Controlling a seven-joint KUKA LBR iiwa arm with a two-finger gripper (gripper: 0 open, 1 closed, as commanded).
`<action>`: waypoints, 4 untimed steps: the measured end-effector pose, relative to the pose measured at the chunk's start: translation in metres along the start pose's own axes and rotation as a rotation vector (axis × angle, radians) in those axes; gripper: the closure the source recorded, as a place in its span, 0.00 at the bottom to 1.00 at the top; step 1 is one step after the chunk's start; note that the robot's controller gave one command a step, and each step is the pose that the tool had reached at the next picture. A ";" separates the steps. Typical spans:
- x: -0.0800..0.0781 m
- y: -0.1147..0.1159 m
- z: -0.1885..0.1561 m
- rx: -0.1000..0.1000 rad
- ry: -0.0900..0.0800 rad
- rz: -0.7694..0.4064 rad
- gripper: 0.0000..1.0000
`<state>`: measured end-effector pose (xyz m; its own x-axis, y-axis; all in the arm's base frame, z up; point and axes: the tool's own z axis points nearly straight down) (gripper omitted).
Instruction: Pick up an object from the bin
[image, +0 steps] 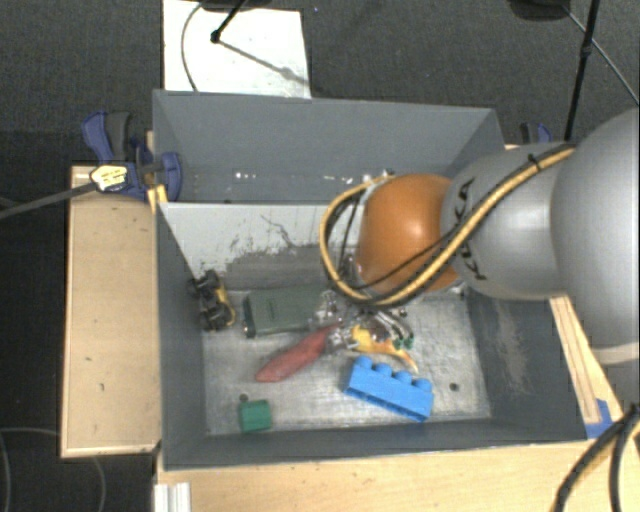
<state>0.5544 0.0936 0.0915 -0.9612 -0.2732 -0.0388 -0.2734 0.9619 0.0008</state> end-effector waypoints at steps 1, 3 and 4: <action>0.000 0.000 0.000 0.000 0.000 0.001 1.00; 0.000 0.000 0.000 0.000 0.000 0.001 1.00; 0.000 0.000 0.000 0.000 0.000 0.002 1.00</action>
Offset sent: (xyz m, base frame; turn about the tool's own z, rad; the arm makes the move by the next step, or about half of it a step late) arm 0.0000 0.0000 0.0000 0.0000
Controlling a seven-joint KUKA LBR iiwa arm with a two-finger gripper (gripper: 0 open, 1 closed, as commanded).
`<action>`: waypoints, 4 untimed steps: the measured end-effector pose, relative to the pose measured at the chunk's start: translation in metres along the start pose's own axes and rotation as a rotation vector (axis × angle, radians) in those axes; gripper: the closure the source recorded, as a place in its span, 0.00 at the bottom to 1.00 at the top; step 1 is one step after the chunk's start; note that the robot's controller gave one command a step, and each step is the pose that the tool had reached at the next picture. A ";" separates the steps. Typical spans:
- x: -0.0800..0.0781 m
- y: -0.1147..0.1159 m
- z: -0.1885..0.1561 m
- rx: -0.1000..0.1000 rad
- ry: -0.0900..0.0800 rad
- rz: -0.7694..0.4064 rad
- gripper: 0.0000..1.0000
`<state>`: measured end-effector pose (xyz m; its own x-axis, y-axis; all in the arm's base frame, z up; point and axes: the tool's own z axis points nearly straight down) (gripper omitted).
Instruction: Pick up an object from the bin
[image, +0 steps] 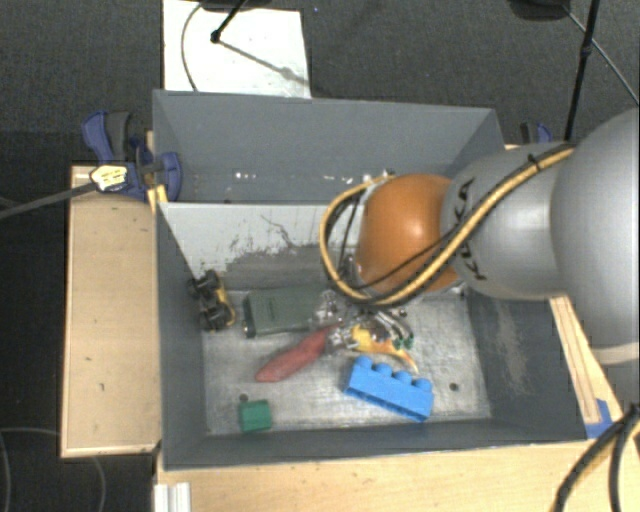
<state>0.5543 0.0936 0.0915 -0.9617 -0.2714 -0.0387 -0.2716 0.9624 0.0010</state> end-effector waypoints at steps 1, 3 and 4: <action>0.000 0.000 0.000 0.000 0.000 0.000 1.00; 0.000 0.000 0.000 0.000 0.000 0.000 1.00; 0.000 0.000 0.000 0.000 0.000 0.001 1.00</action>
Offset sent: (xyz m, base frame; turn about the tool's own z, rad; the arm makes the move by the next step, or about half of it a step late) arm 0.0000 0.0000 0.0000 0.0000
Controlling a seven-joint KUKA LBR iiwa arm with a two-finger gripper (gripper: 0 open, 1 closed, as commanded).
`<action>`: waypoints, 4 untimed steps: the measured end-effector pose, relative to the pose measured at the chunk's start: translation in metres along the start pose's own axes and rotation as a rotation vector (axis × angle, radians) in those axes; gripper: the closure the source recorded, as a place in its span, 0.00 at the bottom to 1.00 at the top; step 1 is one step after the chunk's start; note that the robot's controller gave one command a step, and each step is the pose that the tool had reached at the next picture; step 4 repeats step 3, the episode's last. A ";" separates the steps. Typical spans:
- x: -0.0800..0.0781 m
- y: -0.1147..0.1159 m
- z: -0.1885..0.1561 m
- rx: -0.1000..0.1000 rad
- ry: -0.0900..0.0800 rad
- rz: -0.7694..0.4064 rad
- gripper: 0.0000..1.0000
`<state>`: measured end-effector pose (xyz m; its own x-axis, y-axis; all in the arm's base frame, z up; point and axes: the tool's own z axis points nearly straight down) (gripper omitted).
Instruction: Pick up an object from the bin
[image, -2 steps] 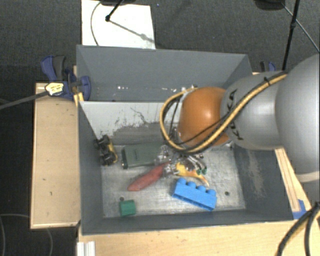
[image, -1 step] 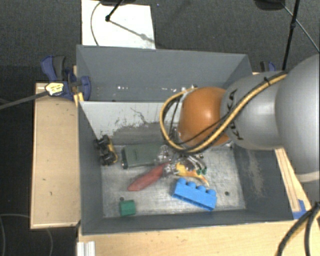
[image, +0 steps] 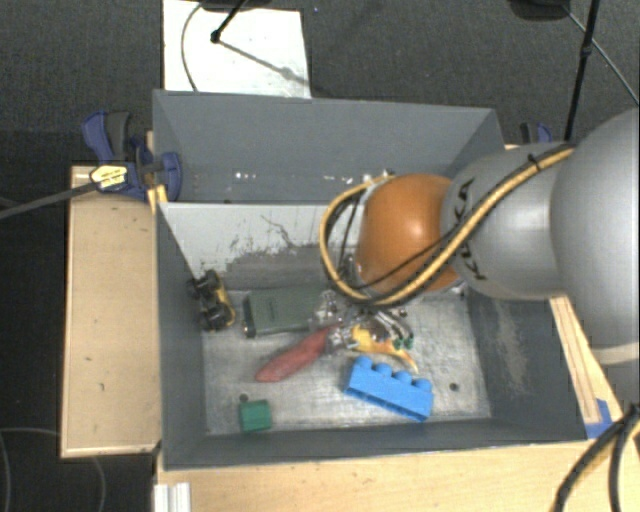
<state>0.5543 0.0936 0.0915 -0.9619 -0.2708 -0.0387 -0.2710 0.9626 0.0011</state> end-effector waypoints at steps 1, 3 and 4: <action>0.000 0.000 0.000 0.000 0.000 0.000 1.00; 0.000 0.000 0.000 0.000 0.000 0.000 1.00; 0.000 0.000 0.000 0.000 0.000 0.000 1.00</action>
Offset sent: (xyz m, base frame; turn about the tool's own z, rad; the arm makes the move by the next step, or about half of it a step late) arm 0.0000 0.0000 0.0000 0.0000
